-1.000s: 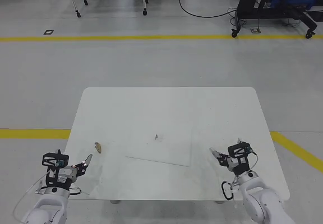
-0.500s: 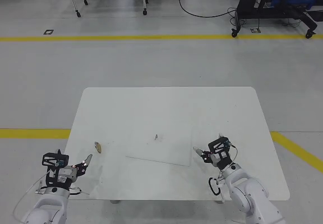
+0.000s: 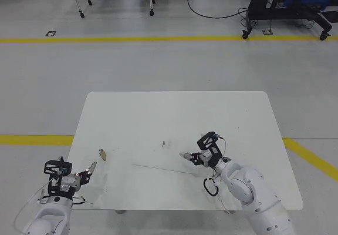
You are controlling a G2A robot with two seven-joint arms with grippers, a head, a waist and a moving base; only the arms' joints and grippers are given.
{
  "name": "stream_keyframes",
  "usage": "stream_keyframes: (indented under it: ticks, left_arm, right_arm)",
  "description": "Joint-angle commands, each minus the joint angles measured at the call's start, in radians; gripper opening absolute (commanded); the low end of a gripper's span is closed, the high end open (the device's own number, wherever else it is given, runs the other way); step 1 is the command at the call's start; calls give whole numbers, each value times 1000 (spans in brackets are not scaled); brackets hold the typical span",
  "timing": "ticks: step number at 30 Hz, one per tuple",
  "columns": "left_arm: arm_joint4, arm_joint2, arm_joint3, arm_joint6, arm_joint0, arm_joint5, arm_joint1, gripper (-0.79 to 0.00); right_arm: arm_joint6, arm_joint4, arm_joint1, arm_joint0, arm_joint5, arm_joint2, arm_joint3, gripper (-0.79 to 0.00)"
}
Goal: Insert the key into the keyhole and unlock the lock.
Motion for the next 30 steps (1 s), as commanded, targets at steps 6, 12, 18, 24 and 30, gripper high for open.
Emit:
stream_keyframes:
  ticks: [6, 12, 18, 24, 30]
  left_arm:
    - [0, 0, 0, 0, 0, 0, 0, 0]
    - [0, 0, 0, 0, 0, 0, 0, 0]
    - [0, 0, 0, 0, 0, 0, 0, 0]
    - [0, 0, 0, 0, 0, 0, 0, 0]
    - [0, 0, 0, 0, 0, 0, 0, 0]
  right_arm:
    - [120, 100, -24, 105, -9, -100, 74, -252]
    - [157, 145, -49, 176, 23, -182, 139, -391]
    - [159, 151, -76, 235, 90, -251, 203, -339]
    - [137, 181, -98, 281, 114, -290, 274, -406]
    - [124, 225, -120, 329, 113, -318, 359, -443]
